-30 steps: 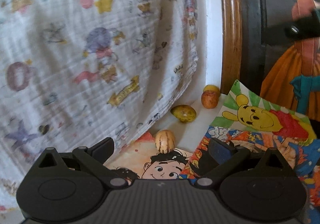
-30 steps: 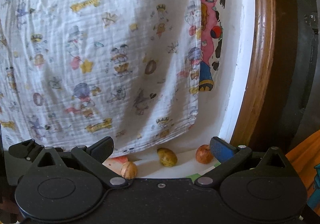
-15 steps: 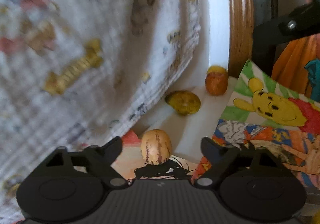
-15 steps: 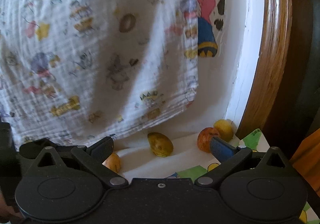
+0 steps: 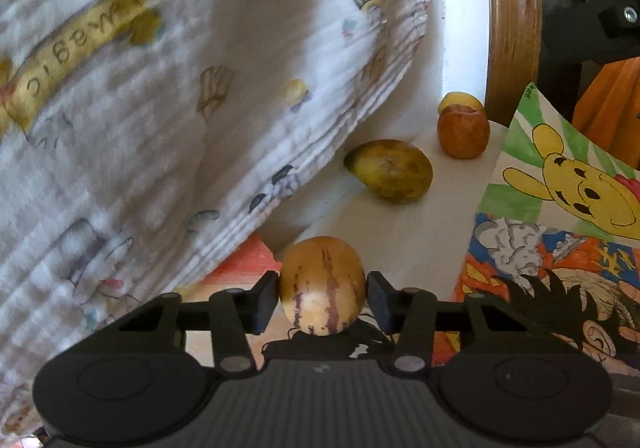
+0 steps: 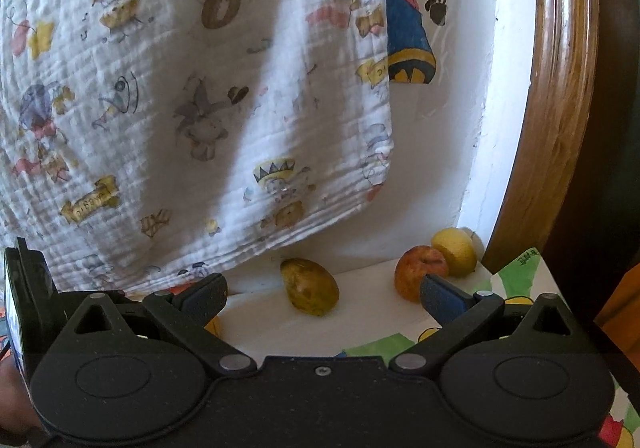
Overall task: Organize fruits
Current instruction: 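Grasp the striped yellow fruit with the left tool while the right tool approaches the brown fruit, then grasp the brown oval fruit with the right tool while the left tool holds the striped fruit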
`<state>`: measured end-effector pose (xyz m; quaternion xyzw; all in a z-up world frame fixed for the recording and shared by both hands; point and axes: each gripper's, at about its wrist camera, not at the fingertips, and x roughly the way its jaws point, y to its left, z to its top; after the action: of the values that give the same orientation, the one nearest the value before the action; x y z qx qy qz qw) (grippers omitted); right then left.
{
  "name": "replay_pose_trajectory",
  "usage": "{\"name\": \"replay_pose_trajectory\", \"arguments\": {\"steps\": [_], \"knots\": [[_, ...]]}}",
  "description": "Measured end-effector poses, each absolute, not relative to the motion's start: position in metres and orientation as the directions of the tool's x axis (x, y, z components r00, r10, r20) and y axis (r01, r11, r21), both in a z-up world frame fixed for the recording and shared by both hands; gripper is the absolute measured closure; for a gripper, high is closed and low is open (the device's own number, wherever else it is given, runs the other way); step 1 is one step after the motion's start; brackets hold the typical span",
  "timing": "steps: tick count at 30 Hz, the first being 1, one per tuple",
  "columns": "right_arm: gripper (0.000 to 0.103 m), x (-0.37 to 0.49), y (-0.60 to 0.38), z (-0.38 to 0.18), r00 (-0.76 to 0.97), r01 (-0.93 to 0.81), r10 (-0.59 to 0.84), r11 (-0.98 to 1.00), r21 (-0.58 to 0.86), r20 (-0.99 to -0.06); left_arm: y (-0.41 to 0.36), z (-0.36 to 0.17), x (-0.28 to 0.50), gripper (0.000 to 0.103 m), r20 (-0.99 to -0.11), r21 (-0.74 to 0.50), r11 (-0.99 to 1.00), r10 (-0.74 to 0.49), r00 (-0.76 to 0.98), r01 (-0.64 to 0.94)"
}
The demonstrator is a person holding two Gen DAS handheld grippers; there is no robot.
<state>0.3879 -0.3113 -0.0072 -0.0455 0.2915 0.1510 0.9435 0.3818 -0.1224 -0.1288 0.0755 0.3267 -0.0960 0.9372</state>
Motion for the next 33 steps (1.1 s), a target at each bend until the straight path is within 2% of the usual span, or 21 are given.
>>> {"name": "replay_pose_trajectory", "arguments": {"steps": [12, 18, 23, 31, 33], "knots": [[0.001, 0.401, -0.303, -0.033, 0.750, -0.351, 0.286, 0.936, 0.008, -0.597, -0.116, -0.122, 0.372, 0.053, -0.623, 0.071, 0.964, -0.158, 0.767, 0.256], [0.001, 0.430, -0.282, -0.058, 0.707, -0.450, 0.311, 0.891, -0.064, -0.635, -0.106, -0.105, 0.352, 0.052, -0.606, 0.059, 0.964, -0.172, 0.777, 0.259], [0.006, 0.465, -0.269, -0.085, 0.663, -0.491, 0.307, 0.867, -0.087, -0.683, -0.095, -0.098, 0.341, 0.052, -0.600, 0.034, 0.968, -0.178, 0.780, 0.248], [0.022, 0.506, -0.260, -0.106, 0.627, -0.526, 0.339, 0.848, -0.060, -0.702, -0.084, -0.099, 0.341, 0.052, -0.605, 0.015, 0.973, -0.176, 0.777, 0.232], [0.023, 0.516, -0.257, -0.111, 0.616, -0.523, 0.326, 0.850, -0.062, -0.717, -0.082, -0.099, 0.340, 0.052, -0.601, 0.012, 0.973, -0.176, 0.780, 0.229]]}}
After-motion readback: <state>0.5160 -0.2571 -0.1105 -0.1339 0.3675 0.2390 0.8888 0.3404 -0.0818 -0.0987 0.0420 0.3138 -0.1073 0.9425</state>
